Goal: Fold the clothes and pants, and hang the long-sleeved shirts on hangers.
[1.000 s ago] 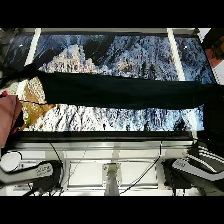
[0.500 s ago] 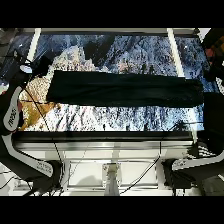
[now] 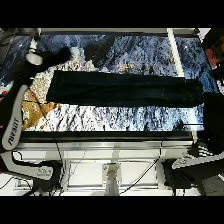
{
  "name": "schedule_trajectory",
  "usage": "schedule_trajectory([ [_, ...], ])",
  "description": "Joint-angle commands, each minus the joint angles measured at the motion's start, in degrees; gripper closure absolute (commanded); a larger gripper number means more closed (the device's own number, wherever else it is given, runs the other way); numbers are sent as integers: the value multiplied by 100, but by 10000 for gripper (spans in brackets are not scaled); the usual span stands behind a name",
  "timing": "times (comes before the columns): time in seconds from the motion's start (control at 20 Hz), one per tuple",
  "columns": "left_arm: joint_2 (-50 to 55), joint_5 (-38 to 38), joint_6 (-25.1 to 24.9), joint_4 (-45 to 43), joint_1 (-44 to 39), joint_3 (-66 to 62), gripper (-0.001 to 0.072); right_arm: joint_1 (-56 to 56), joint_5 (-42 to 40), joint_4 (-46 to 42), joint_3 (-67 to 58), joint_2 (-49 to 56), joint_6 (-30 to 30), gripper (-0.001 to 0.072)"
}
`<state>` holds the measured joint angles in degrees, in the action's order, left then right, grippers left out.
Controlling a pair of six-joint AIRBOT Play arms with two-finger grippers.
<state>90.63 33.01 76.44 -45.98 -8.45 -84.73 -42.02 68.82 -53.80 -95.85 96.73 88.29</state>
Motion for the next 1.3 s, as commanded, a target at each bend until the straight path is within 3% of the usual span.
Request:
schedule_trajectory([
  [0.0, 98, -48, 337, -2, -1469, -7, 698, -612, 1034, 79, 448, -2, -597, 686],
  [0.15, 649, -627, 905, 4, -2500, -9, 698, -1132, 1141, 828, 1344, -7, -992, 685],
  [0.25, 1060, -868, 1543, 90, -2970, -39, 697, -1320, 758, 1027, 1860, -7, -973, 683],
  [0.3, 1261, -975, 1615, 227, -3198, -94, 697, -1355, 505, 986, 2033, -4, -868, 683],
  [0.35, 1425, -1102, 1617, 341, -3366, -160, 696, -1370, 216, 896, 2168, 4, -651, 577],
  [0.4, 1572, -1167, 1615, 452, -3521, -260, 696, -1362, 70, 748, 2240, 13, -245, 259],
  [0.45, 1716, -1167, 1615, 560, -3637, -404, 696, -1327, 11, 581, 2262, 37, 157, 78],
  [0.75, 2039, -1357, 1617, 964, -3711, -686, 696, -1132, -205, 625, 2264, 380, 275, 78],
  [0.95, 2096, -1419, 1617, 964, -3602, -693, 696, -765, -885, 813, 2262, 557, 251, 84],
  [1.05, 2181, -1419, 1628, 968, -3569, -693, 696, -575, -1104, 839, 2264, 603, 240, 191],
  [1.1, 2243, -1412, 1722, 968, -3550, -695, 696, -483, -1165, 835, 2264, 610, 151, 336],
  [1.15, 2308, -1394, 1926, 966, -3530, -695, 696, -404, -1196, 855, 2262, 599, 98, 622],
  [1.2, 2365, -1370, 2057, 964, -3521, -693, 697, -354, -1209, 901, 2251, 570, 79, 684],
  [1.25, 2417, -1285, 2142, 966, -3508, -695, 697, -328, -1147, 920, 2181, 546, 57, 685],
])
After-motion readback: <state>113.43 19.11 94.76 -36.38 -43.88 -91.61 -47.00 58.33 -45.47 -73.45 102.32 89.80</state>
